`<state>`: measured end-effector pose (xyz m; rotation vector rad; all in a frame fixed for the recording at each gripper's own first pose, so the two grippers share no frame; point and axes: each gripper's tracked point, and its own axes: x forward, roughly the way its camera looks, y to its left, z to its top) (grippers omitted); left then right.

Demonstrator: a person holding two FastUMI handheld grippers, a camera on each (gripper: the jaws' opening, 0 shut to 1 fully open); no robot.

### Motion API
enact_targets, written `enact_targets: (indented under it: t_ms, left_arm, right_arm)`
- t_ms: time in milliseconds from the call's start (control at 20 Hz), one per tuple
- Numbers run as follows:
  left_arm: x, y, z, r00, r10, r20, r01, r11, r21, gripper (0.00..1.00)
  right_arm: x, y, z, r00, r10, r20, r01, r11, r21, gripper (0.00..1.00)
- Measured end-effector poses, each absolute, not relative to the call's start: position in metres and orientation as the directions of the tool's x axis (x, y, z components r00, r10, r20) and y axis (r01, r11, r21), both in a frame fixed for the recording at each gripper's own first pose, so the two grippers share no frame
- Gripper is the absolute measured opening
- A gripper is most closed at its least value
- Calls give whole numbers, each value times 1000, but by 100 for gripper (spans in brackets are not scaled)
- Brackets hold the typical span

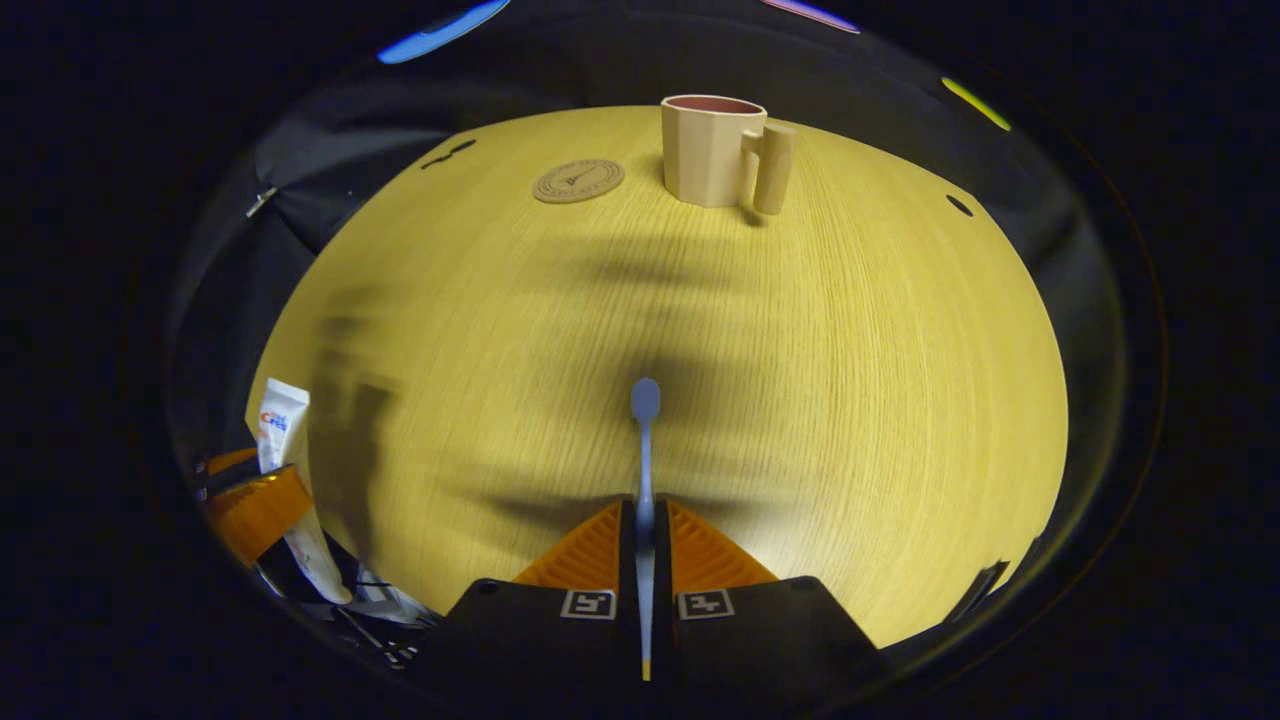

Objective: Put the toothbrush and toothpaste on the desktop into the cup, then pick up the cup and place it on the coaster on the desktop.

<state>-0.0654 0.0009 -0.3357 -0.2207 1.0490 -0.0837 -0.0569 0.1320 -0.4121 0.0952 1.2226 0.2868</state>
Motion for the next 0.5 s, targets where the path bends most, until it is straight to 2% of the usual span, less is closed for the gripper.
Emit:
enact_targets:
  t_ms: [200,300,350,400,500]
  left_arm:
    - [-25,-18,-300,627,-242,-740,-41,939,-342,25]
    - [10,-34,-265,735,-296,-610,7,903,-429,21]
    - [28,-41,-244,785,-318,-531,44,884,-465,29]
    - [46,-46,-222,825,-332,-456,79,869,-489,25]
    - [82,-58,-187,874,-361,-324,154,840,-520,25]
  right_arm:
    - [-37,129,-372,440,372,-818,-185,928,323,8]
    - [-33,120,-354,470,397,-788,-191,918,349,7]
    - [-32,116,-346,479,411,-775,-193,911,364,7]
    - [-32,110,-341,486,416,-768,-195,909,369,7]
    - [-33,96,-336,493,415,-764,-204,909,362,7]
